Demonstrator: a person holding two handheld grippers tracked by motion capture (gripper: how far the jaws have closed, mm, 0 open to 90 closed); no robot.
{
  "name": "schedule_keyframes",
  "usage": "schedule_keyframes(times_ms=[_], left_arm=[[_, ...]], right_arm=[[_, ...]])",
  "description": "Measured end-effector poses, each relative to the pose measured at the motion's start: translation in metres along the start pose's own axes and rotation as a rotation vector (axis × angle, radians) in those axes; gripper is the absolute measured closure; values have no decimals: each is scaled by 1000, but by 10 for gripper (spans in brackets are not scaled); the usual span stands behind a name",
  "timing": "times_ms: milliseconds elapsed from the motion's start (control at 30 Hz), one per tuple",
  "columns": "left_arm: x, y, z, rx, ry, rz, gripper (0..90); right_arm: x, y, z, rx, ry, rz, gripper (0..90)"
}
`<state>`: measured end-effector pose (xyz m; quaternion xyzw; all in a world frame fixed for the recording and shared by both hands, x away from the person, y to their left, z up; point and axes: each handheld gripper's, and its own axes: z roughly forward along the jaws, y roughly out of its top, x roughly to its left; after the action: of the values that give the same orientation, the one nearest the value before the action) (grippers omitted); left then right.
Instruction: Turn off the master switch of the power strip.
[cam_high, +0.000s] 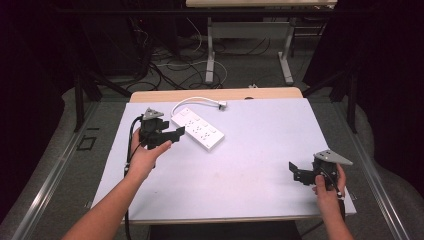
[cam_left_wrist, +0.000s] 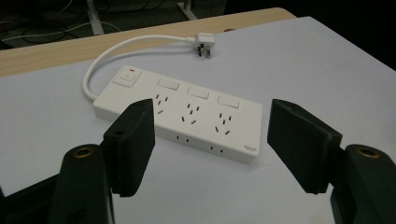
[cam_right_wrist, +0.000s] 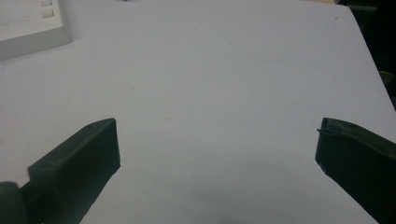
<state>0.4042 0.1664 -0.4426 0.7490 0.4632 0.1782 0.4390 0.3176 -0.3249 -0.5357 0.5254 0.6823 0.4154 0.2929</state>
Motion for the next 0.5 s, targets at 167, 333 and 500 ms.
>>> schedule_keyframes(times_ms=[167, 333, 500], left_arm=[[-1, 9, 3, -13, 3, 4, 337], [0, 17, 7, -14, 5, 5, 341], [6, 28, 11, -19, 9, 6, 393]], right_arm=[[0, 0, -1, 8, 8, 11, 0], [0, 0, -1, 21, 5, 10, 0], [0, 0, 0, 10, 8, 1, 0]])
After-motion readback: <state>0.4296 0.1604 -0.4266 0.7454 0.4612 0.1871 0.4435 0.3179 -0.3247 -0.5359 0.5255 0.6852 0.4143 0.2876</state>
